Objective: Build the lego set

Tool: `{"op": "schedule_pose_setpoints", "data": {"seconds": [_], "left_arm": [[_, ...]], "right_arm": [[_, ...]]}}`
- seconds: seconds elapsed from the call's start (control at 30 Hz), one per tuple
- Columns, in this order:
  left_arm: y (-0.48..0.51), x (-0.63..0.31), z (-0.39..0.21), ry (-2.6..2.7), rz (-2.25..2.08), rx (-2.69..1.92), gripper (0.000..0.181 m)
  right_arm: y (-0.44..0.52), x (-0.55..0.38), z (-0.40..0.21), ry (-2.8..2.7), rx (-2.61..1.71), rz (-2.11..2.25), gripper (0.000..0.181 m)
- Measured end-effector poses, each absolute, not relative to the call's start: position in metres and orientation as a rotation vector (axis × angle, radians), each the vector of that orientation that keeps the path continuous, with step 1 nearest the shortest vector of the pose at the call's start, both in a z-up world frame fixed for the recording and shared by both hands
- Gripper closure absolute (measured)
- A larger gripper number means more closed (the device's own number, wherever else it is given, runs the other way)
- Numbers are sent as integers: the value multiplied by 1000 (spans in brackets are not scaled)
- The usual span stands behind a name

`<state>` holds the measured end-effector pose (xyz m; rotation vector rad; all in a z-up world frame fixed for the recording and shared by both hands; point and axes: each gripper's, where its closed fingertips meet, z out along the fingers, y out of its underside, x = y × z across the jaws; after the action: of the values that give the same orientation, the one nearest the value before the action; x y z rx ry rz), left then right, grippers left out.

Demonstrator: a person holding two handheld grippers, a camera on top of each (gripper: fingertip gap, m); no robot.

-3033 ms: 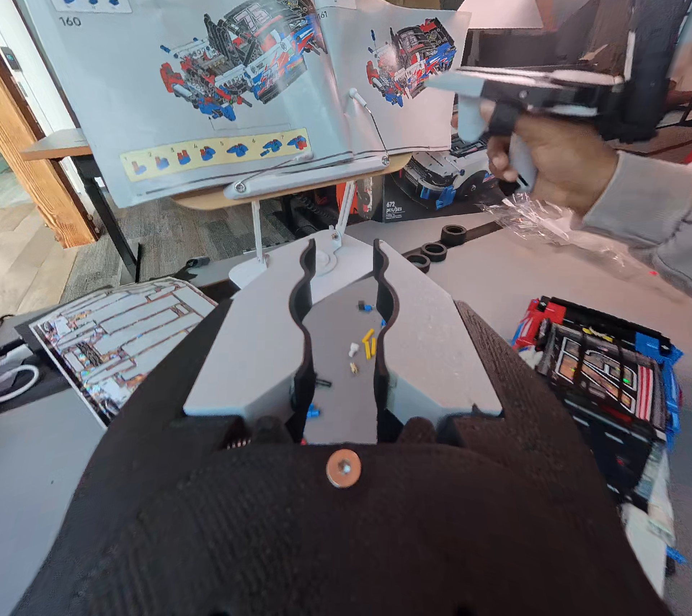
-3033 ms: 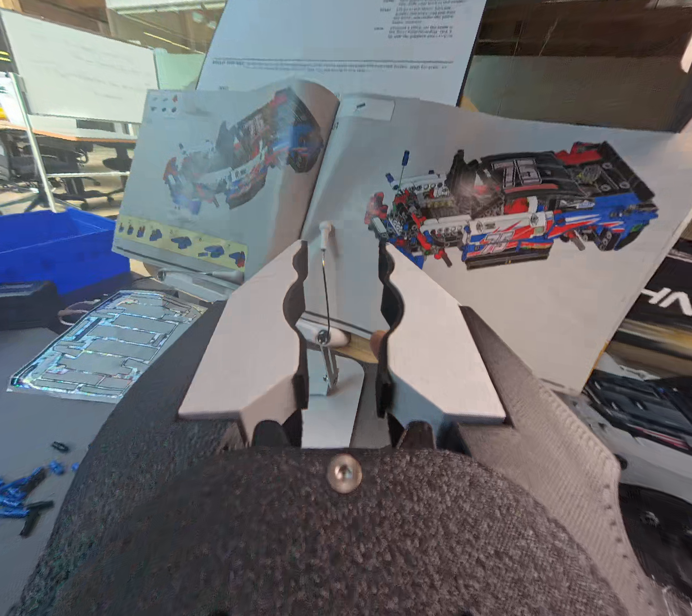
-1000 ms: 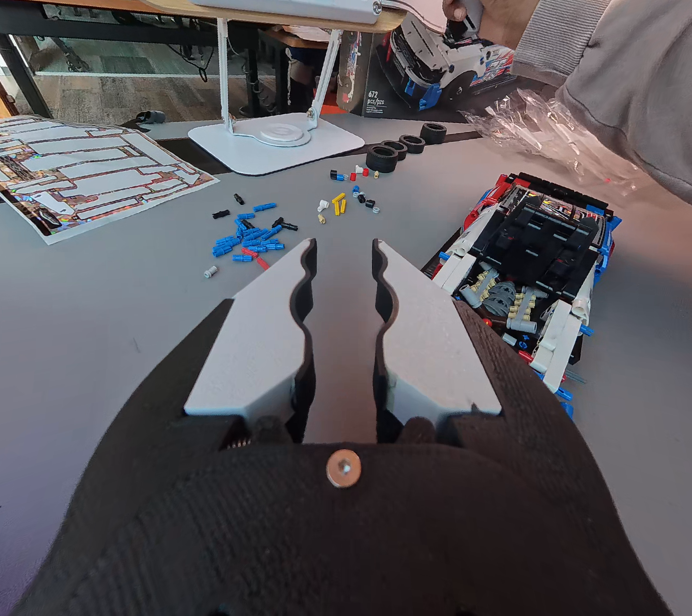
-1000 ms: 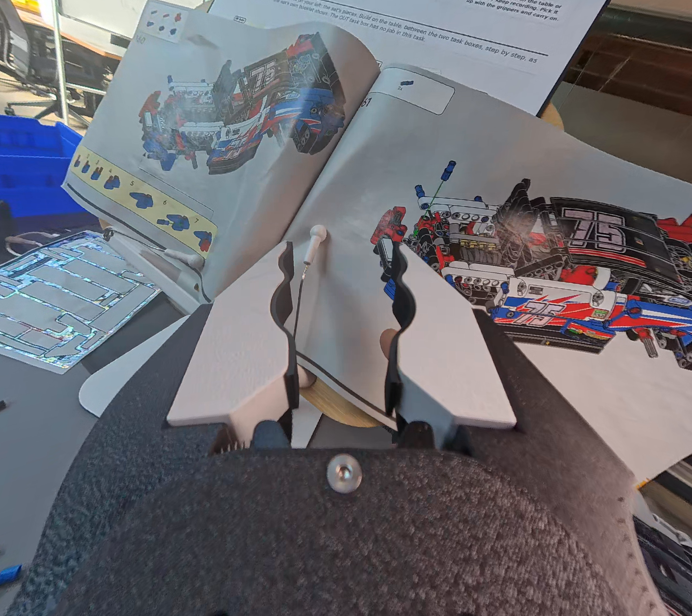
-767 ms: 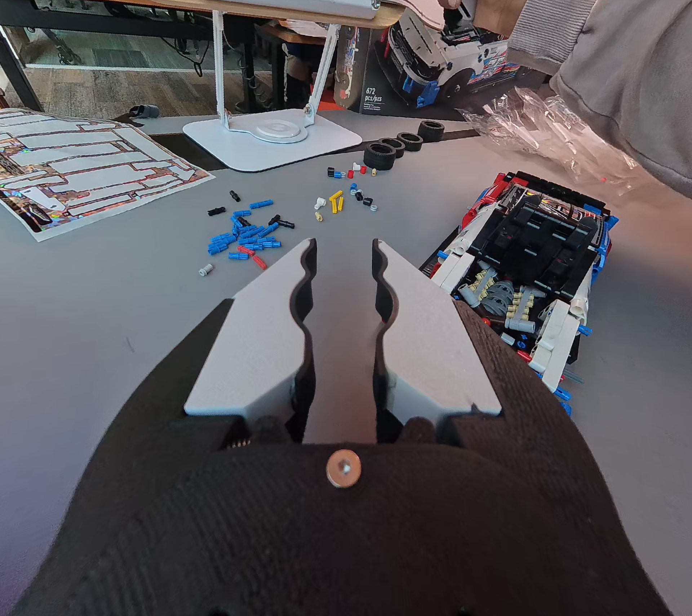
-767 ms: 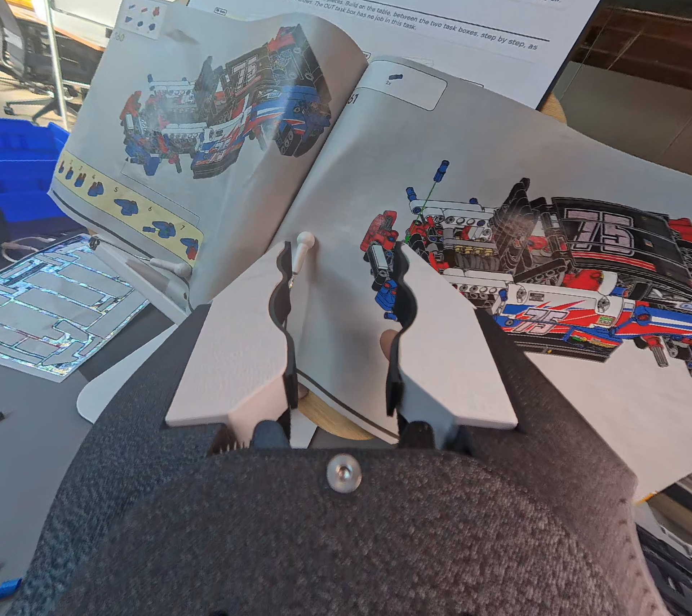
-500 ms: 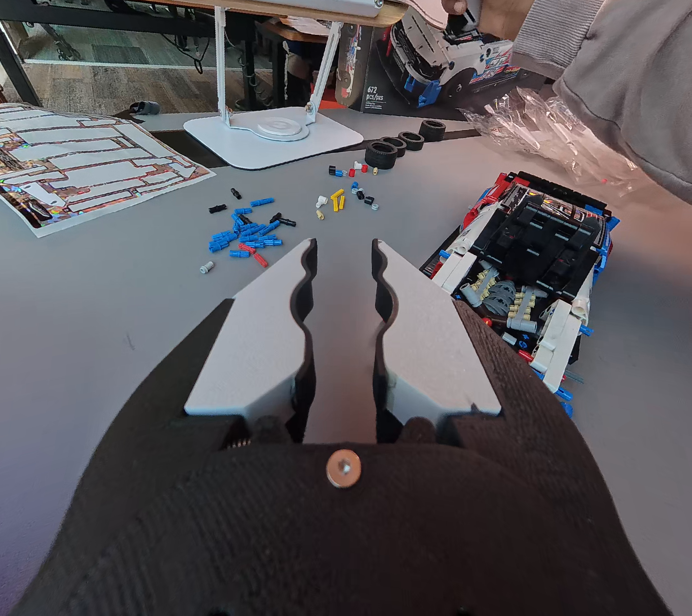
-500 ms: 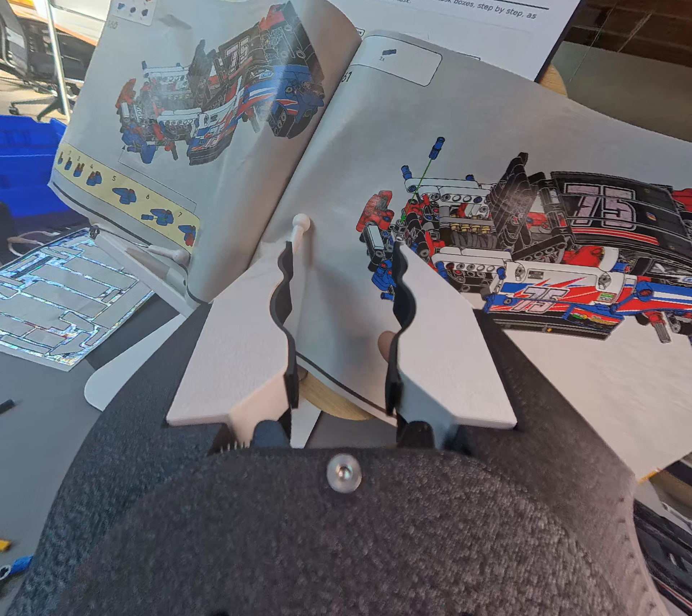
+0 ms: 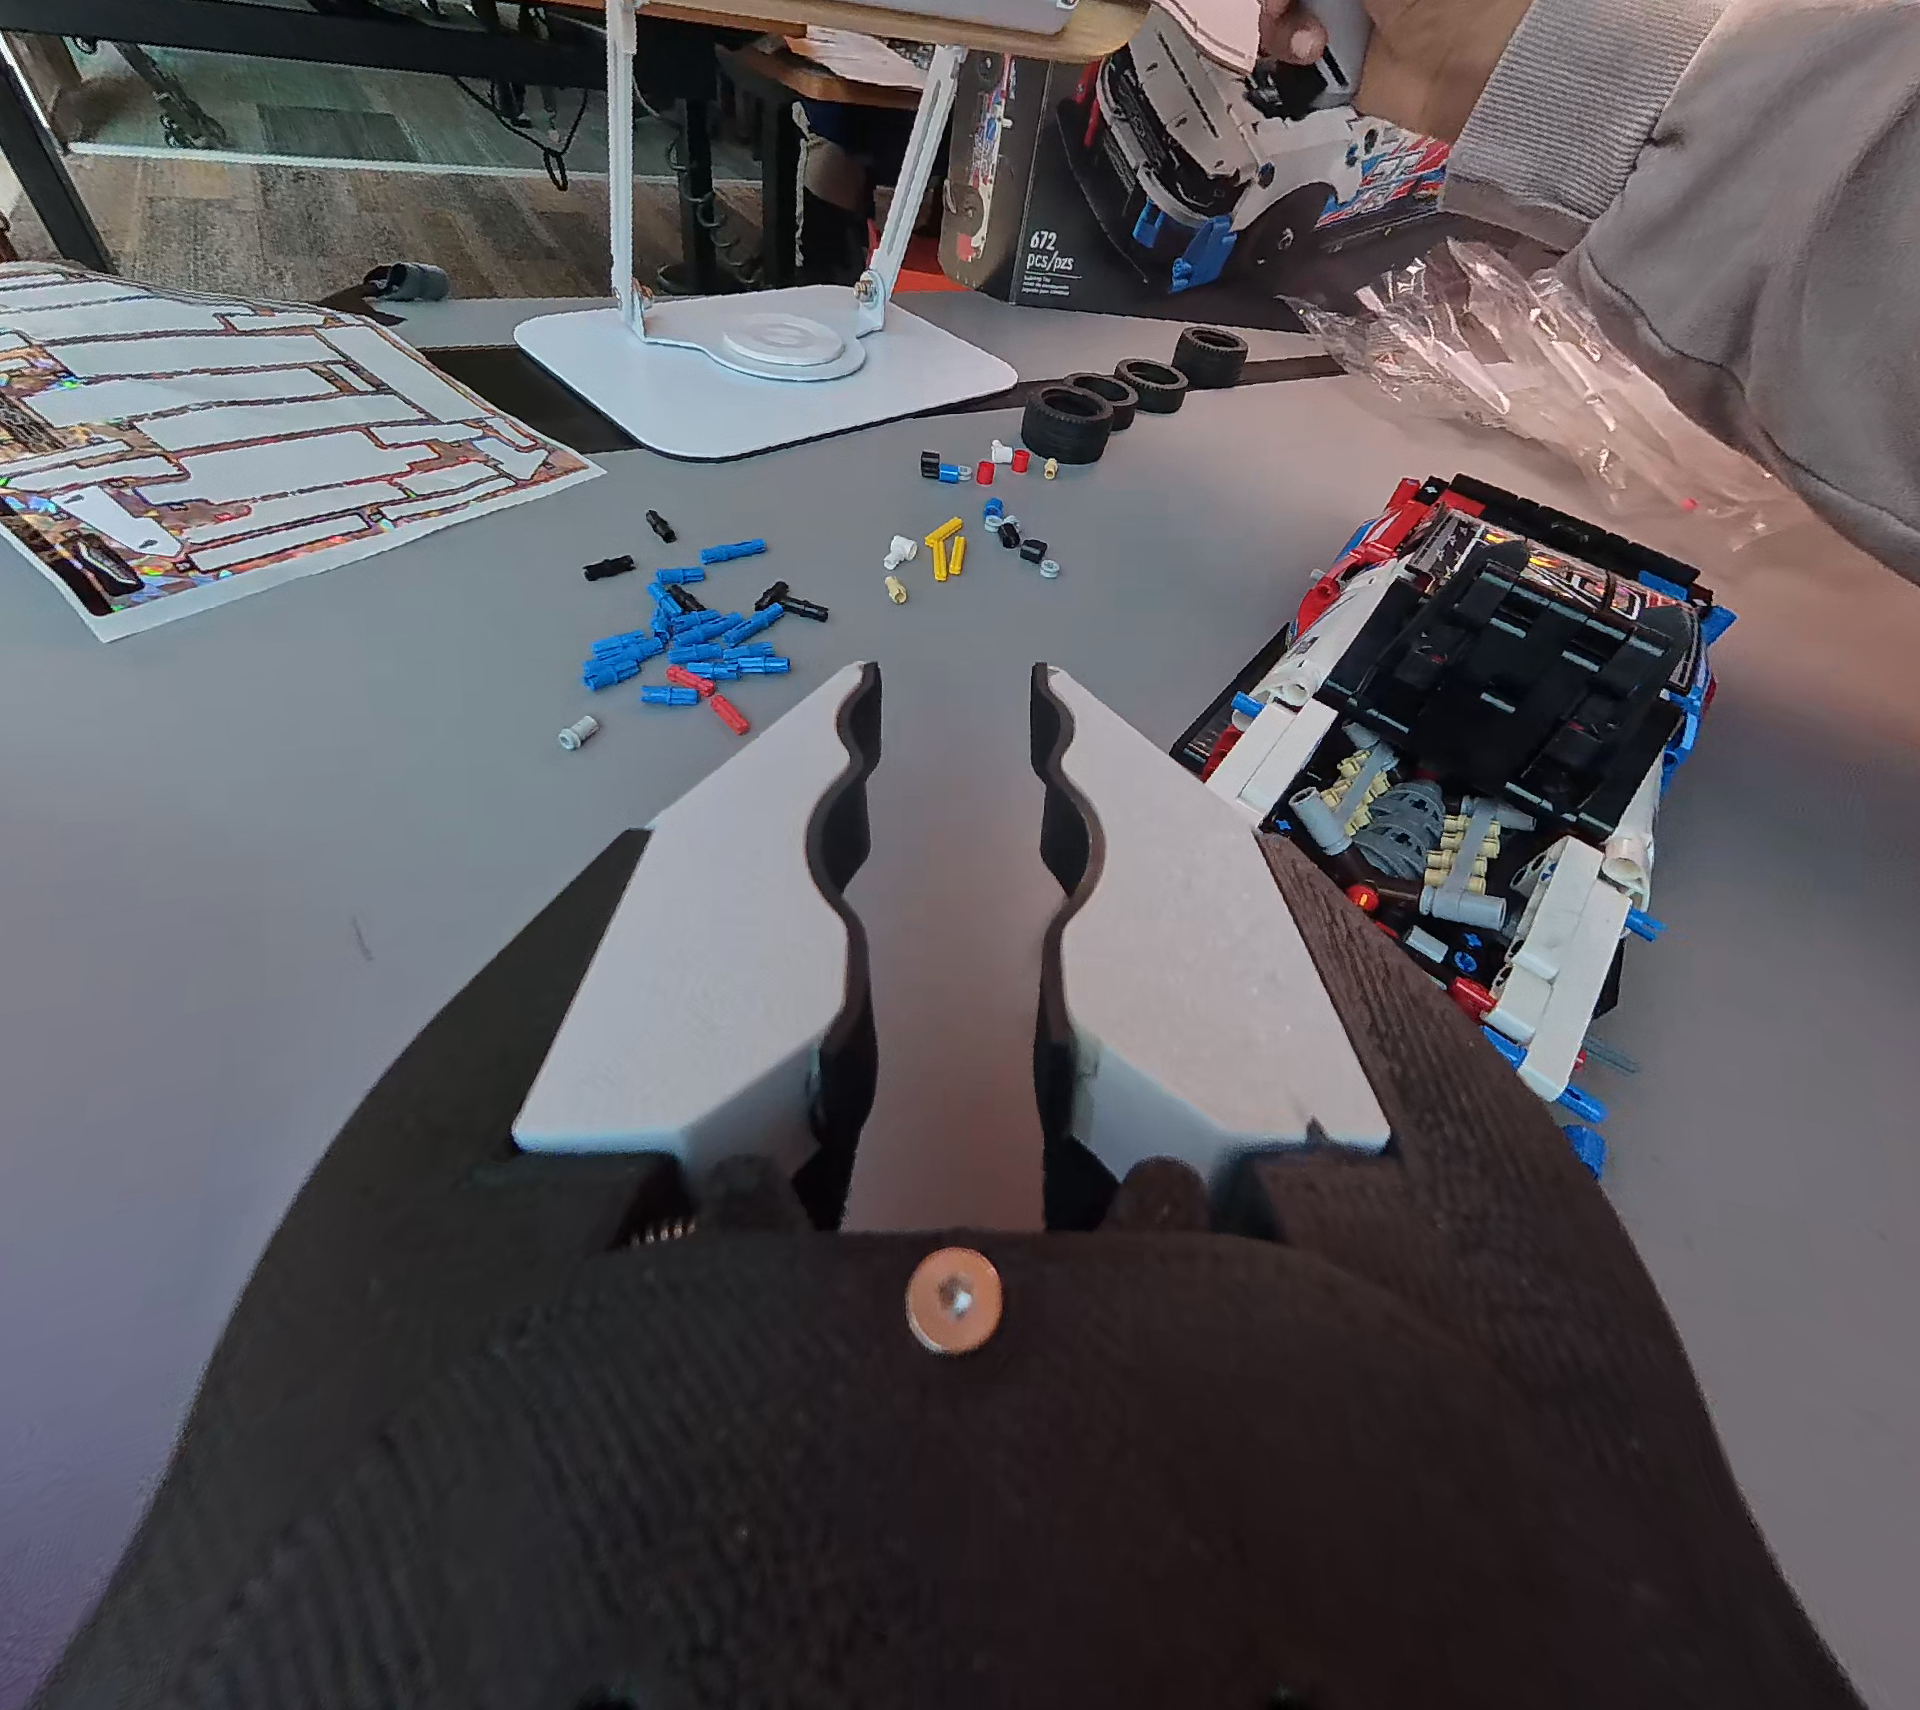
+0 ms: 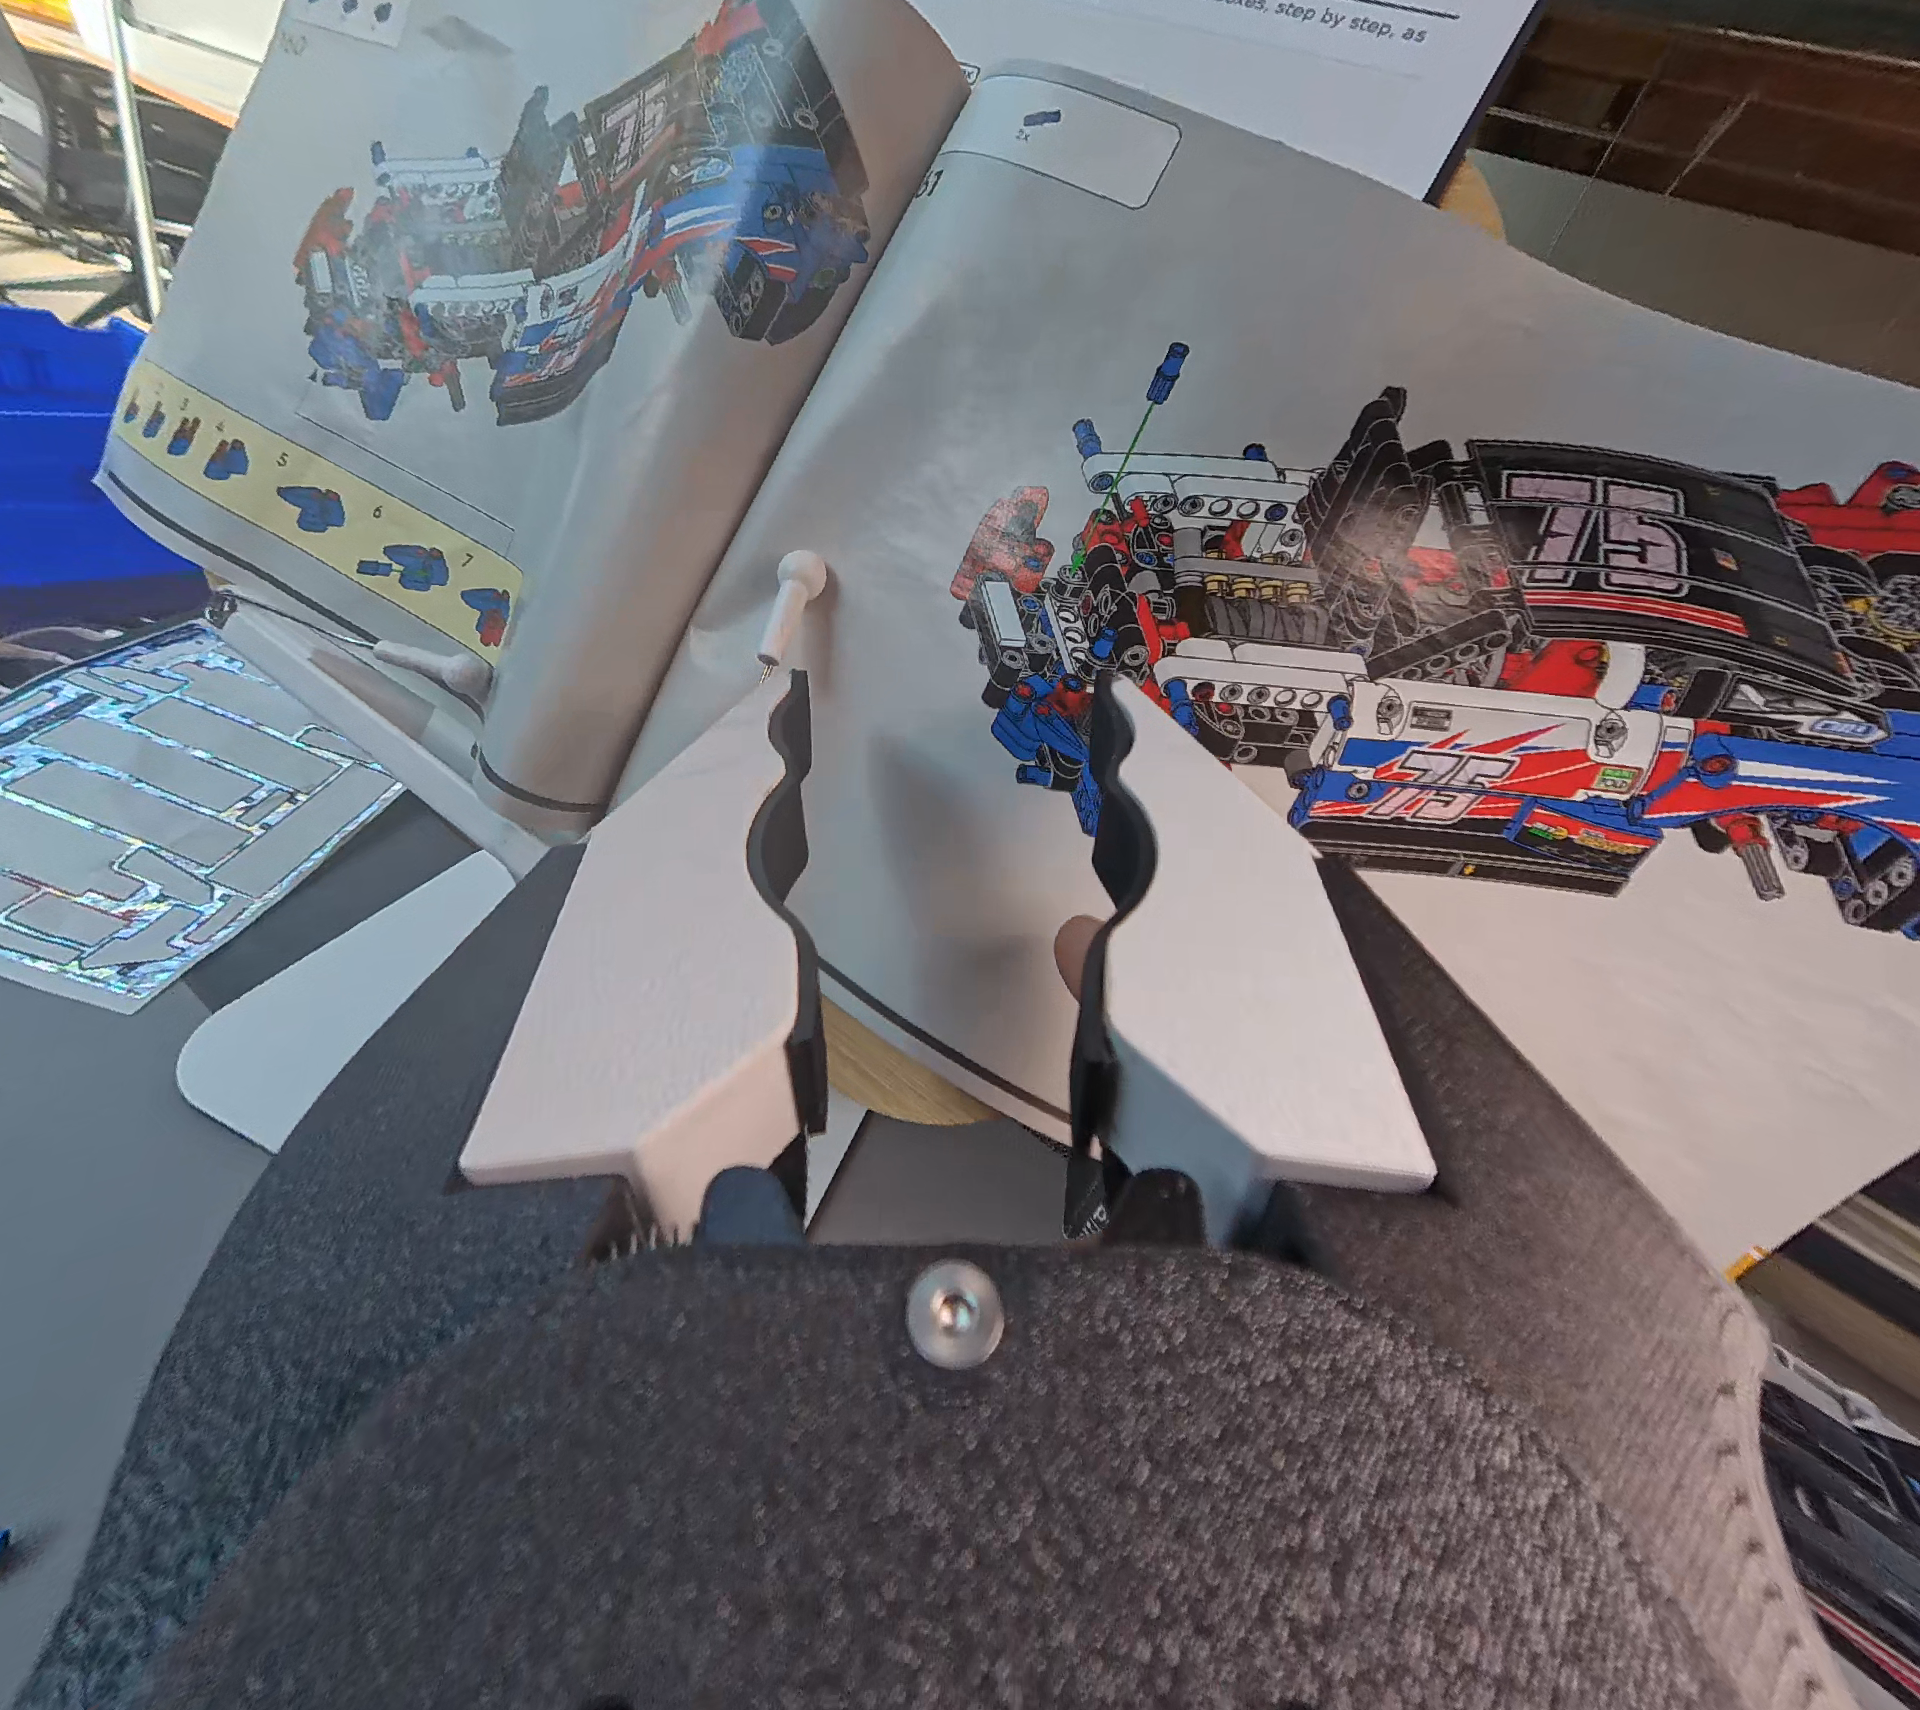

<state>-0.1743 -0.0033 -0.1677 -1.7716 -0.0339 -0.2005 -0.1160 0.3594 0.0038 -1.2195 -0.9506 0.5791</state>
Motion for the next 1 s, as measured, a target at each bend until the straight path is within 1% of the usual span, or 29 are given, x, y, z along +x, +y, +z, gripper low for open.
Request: {"op": "schedule_pose_setpoints", "data": {"seconds": [0.03, 0.2, 0.33, 0.5, 0.67, 0.73, 0.83, 0.9, 0.97, 1.0], "left_arm": [[-3, -174, -168, -34, -200, -1771, 155], [-3, -174, -167, -31, -200, -1771, 155], [-4, -174, -166, -26, -199, -1765, 155], [-6, -172, -161, -15, -197, -1753, 155], [-5, -181, -167, -10, -107, -1807, 156], [0, -186, -169, 11, -76, -1847, 156], [13, -195, -165, 37, -57, -1858, 158], [25, -199, -167, 63, -38, -1879, 158], [41, -206, -168, 93, -6, -1900, 159], [49, -211, -170, 110, 14, -1916, 160]], "right_arm": [[360, -117, 4, -952, -1217, 577, 130], [362, -118, 4, -947, -1236, 582, 129], [337, -105, 11, -938, -1208, 649, 130], [259, -66, 9, -988, -1166, 778, 137], [172, -4, -13, -1043, -1186, 875, 143], [144, 20, -28, -1061, -1225, 892, 147], [110, 52, -52, -1068, -1262, 911, 165], [96, 69, -66, -1021, -1305, 912, 171], [87, 83, -79, -954, -1352, 933, 181], [85, 88, -84, -927, -1366, 935, 181]]}}
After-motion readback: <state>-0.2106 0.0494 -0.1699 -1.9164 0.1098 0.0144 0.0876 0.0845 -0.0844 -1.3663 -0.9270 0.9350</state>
